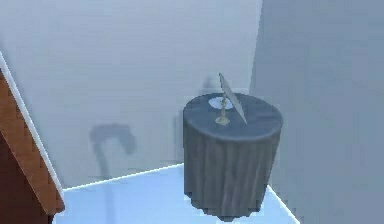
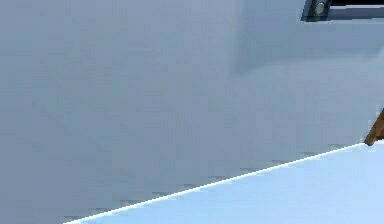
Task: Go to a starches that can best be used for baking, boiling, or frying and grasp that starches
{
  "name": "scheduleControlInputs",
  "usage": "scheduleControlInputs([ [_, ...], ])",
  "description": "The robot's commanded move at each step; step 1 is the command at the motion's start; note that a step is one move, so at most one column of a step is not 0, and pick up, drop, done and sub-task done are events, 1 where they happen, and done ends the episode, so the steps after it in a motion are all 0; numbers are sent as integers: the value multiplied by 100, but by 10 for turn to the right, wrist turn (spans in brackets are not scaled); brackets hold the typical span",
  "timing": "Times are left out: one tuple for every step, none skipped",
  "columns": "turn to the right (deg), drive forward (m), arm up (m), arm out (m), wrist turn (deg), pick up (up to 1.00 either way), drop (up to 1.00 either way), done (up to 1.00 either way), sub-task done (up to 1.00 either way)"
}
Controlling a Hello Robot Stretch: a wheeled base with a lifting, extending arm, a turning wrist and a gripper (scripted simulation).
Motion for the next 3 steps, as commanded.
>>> scheduleControlInputs([
  [0,45,0,0,0,0,0,0,0],
  [-450,0,0,0,0,0,0,0,0],
  [-330,0,0,0,0,0,0,0,0],
])
